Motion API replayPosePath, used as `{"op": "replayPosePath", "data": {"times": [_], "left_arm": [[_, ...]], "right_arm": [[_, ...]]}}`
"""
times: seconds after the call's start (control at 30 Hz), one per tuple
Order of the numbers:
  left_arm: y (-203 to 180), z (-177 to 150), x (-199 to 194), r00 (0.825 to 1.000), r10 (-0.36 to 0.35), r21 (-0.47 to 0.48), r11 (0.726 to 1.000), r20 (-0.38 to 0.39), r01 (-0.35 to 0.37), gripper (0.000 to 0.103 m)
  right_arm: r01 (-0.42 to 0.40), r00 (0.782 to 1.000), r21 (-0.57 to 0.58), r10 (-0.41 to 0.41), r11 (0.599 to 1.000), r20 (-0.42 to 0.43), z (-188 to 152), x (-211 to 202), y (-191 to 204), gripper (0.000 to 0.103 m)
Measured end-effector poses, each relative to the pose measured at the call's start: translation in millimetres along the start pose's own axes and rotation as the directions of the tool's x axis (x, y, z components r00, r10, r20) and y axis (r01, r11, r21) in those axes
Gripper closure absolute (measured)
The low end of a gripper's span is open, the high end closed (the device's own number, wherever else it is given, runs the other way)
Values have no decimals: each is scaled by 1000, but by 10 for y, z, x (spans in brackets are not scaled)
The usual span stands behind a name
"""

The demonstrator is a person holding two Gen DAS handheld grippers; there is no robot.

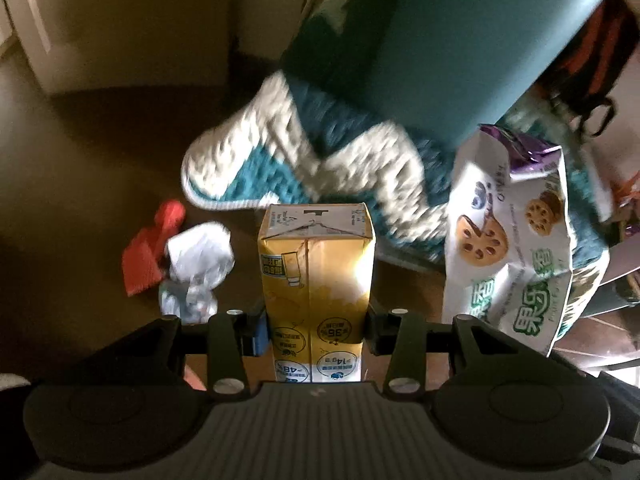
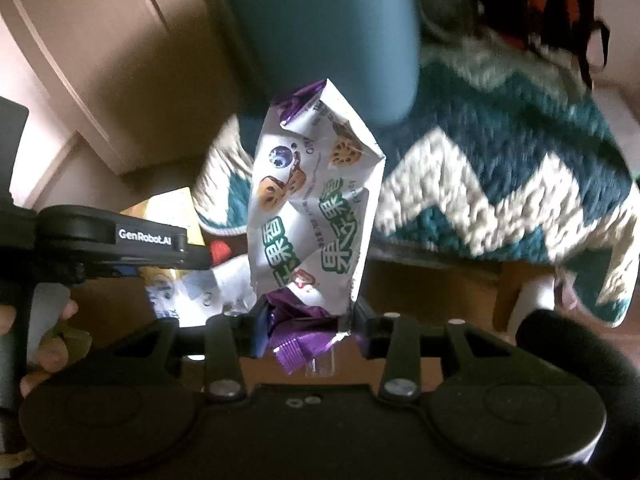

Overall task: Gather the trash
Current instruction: 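Carry the carton and wrapper over the wastebasket and release both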

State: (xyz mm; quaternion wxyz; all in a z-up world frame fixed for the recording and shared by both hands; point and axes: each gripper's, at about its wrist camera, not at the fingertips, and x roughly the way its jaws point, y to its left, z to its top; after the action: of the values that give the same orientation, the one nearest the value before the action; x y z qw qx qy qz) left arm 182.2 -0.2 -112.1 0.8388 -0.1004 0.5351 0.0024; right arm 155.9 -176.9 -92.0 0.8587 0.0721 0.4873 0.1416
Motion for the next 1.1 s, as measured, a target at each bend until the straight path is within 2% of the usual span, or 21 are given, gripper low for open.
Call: {"op": "replayPosePath", "data": {"times": [0.2,0.37,0.63,0.9,1.0,1.1], "left_arm": [[-72,204,-493,992,-46,0,999,114,47,60],[-183,433,-850,977,-79,30,997,200,74,60],[-447,1034,-1417,938,-116,85,992,326,93,60],[-857,1764,-1896,878,-138,169,983,459,66,60],[-963,2014,-1975,865,-137,180,982,483,55,60],[-1070,2260,-1928,862,-127,184,982,491,40,60]], "right_arm": [[-21,994,-27,24,999,105,256,-401,85,63],[-15,980,-75,29,997,196,557,-694,150,63],[41,950,-108,-5,993,313,1182,-991,117,63],[83,929,-120,-33,989,369,1900,-1094,25,63],[90,924,-124,-37,988,380,2164,-1092,25,63],[104,924,-127,-49,986,380,2378,-1010,13,63]]}}
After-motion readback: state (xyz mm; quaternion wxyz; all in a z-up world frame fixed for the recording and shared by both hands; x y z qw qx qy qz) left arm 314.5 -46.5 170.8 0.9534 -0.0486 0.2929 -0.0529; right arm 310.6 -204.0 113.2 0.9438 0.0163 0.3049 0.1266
